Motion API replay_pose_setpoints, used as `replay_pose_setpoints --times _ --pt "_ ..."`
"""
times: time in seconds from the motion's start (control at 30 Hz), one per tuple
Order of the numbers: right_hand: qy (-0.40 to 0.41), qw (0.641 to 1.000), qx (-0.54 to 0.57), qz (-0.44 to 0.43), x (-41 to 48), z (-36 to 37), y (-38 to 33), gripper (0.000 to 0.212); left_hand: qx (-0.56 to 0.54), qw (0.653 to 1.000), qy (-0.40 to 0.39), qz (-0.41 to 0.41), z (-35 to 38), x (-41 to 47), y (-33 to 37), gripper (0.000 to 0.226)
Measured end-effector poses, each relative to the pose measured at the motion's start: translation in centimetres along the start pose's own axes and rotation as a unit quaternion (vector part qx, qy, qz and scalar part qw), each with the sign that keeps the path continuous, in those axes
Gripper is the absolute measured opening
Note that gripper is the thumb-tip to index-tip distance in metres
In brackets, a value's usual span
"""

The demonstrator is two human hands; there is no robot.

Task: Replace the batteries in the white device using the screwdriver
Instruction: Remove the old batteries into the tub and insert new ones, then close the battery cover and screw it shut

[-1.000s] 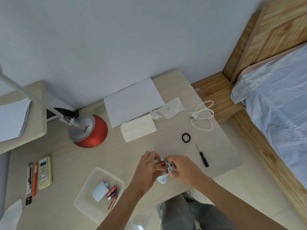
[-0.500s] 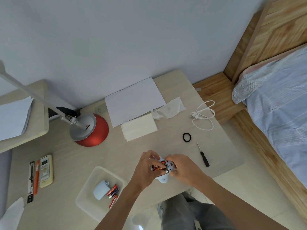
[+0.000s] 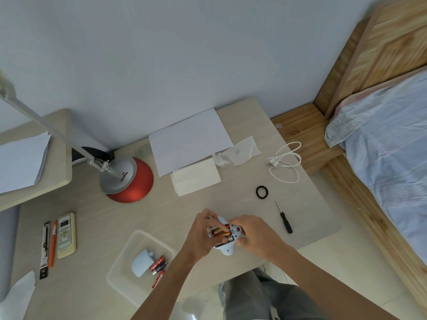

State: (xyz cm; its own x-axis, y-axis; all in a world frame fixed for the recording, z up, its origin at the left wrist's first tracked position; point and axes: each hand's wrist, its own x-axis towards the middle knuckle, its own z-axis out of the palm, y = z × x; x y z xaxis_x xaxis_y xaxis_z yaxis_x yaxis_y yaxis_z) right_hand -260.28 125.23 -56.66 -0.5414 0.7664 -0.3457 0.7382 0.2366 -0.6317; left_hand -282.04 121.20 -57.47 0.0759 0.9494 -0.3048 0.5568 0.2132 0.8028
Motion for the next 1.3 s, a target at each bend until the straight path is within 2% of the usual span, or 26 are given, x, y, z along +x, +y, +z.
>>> replay_pose_setpoints --times 0.13,0.23,0.37,0.47,0.53,0.6,0.73,0.87,1.03,1.3 --pt "0.001 1.000 -0.008 0.000 0.0 0.1 0.0 0.049 0.007 1.000 0.013 0.000 0.1 -0.3 0.0 0.033" --pt "0.000 1.000 -0.006 0.003 -0.1 0.1 0.3 0.049 0.012 0.998 0.055 0.000 -0.3 -1.2 0.9 0.029" --pt "-0.007 1.000 -0.008 0.003 -0.3 0.3 0.7 0.049 0.019 0.985 0.173 -0.011 -3.5 -4.4 2.0 0.026" --pt "-0.009 1.000 -0.003 0.007 -0.4 0.4 0.7 0.048 0.093 0.952 0.290 -0.030 -7.4 -8.5 0.7 0.026" --pt "-0.009 1.000 0.006 0.012 -0.4 0.5 0.8 0.049 0.150 0.933 0.324 -0.038 -9.8 -11.3 -1.4 0.030" --pt "-0.009 1.000 0.005 0.015 -0.5 0.6 1.0 0.050 0.210 0.926 0.304 -0.079 -11.3 -13.6 -4.4 0.040" --pt "-0.010 1.000 -0.011 0.010 -0.2 0.7 1.2 0.048 0.282 0.924 0.177 -0.185 -11.9 -15.8 -10.2 0.064" --pt "-0.009 1.000 -0.006 0.006 -0.1 0.8 1.5 0.047 0.299 0.929 0.109 -0.187 -10.9 -15.1 -13.2 0.067" --pt "-0.010 1.000 -0.009 0.011 -0.1 0.9 1.5 0.049 0.293 0.927 0.118 -0.202 -10.5 -13.5 -13.4 0.064" --pt "-0.012 1.000 -0.002 0.015 0.0 0.9 1.6 0.044 0.283 0.932 0.145 -0.171 -11.9 -13.8 -9.7 0.042"
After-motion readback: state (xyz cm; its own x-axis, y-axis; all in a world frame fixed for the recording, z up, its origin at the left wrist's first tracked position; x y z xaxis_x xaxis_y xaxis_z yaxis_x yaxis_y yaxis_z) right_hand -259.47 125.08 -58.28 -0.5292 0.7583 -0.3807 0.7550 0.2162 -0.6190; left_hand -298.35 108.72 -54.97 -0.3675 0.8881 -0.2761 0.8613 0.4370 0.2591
